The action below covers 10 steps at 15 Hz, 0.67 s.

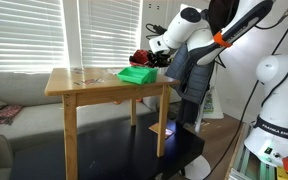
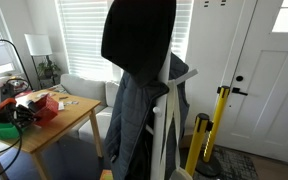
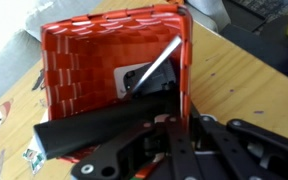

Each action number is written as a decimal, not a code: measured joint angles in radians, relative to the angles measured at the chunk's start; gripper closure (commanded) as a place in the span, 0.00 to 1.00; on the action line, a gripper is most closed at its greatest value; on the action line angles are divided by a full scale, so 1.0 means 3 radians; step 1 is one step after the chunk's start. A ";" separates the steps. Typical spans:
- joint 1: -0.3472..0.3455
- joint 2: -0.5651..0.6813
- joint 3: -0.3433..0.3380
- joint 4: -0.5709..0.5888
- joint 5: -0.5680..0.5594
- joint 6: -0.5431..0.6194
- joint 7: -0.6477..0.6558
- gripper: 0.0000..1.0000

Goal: Put the red basket on the table

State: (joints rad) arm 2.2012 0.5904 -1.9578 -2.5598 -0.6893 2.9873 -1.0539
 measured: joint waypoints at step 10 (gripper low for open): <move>-0.0145 -0.0013 0.0079 0.0065 0.0001 0.0092 0.0007 0.00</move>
State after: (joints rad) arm 2.1577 0.5864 -1.9342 -2.5402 -0.6890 3.0148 -1.0517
